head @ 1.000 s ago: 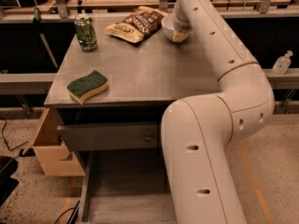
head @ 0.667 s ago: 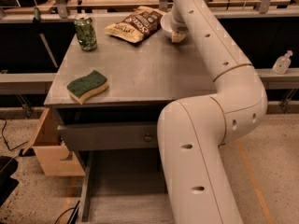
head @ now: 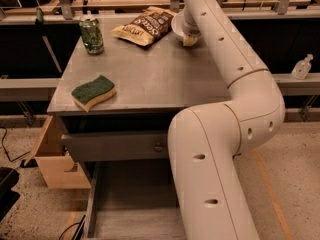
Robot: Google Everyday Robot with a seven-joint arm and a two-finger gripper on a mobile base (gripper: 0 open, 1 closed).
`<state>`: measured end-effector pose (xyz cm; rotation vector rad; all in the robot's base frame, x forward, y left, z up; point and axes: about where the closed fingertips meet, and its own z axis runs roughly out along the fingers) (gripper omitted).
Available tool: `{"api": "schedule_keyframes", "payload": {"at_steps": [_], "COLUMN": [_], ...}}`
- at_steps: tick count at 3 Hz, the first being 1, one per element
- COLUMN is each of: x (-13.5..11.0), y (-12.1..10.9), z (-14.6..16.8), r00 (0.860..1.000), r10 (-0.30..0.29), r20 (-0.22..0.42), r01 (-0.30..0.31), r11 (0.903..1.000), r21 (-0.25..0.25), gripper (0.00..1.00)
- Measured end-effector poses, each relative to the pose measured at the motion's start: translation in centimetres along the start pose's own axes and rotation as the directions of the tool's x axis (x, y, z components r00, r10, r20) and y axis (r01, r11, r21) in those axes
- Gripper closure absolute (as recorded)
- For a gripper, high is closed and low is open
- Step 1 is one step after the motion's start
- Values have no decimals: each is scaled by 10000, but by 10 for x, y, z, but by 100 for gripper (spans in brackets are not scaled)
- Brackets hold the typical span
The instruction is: Move white bowl near brown chip bag
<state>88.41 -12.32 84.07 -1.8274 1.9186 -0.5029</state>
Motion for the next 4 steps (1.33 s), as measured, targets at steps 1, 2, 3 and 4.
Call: {"api": "schedule_keyframes", "payload": {"at_steps": [1,2,3,4], "x": [0,-1,-1,-2], "y": [0,2,2,-3], "z": [0,4,4,-3], "r00": [10000,10000,10000,10000], "r10": [-1,-13,-19,-19], "r20": [0,-3,-4,-4], "r01": [1,13,19,19], "r11": [10000,10000,10000,10000], "r21": [-2,-50,-70,-70], "gripper": [35,13,0,0]}}
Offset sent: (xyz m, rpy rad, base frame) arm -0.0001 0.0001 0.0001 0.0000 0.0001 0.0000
